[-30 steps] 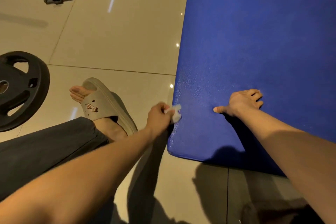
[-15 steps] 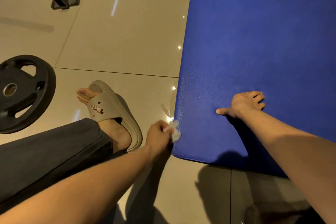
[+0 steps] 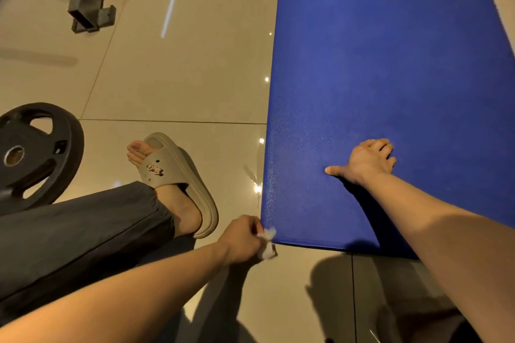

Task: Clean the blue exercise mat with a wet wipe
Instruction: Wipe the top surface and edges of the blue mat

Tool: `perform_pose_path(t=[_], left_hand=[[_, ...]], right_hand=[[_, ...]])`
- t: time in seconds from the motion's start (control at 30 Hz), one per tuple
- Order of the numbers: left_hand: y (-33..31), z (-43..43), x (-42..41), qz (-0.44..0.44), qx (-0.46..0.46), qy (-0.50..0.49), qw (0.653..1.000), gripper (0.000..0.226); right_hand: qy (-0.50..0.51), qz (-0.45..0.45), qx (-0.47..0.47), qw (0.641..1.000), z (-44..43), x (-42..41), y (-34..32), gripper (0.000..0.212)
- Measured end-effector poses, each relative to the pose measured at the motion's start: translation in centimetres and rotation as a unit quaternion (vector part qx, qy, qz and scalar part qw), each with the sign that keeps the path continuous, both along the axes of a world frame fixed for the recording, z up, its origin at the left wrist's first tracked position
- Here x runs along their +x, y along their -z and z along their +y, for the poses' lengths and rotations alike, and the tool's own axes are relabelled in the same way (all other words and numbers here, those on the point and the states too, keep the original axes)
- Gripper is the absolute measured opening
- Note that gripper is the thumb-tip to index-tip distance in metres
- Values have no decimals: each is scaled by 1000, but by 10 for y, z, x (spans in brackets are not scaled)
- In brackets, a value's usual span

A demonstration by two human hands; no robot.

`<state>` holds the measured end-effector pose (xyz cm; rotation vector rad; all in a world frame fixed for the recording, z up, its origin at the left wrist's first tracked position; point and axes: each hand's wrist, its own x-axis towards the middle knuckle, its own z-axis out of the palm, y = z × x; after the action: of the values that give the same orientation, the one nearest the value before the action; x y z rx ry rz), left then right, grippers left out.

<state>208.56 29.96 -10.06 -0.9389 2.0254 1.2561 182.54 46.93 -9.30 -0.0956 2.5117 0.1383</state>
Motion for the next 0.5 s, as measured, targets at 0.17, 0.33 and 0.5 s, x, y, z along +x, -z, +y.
perform_pose_path(t=[0.17, 0.33, 0.5], left_hand=[[-19, -18, -30, -29, 46, 25, 998, 9], [-42, -33, -81, 0, 135, -55, 989, 19], [-43, -25, -82, -14, 206, -121, 971, 15]], right_hand=[[-67, 67, -177, 980, 11, 40, -13, 53], [42, -151, -449, 880, -21, 112, -43, 40], [195, -136, -522, 819, -30, 159, -39, 25]])
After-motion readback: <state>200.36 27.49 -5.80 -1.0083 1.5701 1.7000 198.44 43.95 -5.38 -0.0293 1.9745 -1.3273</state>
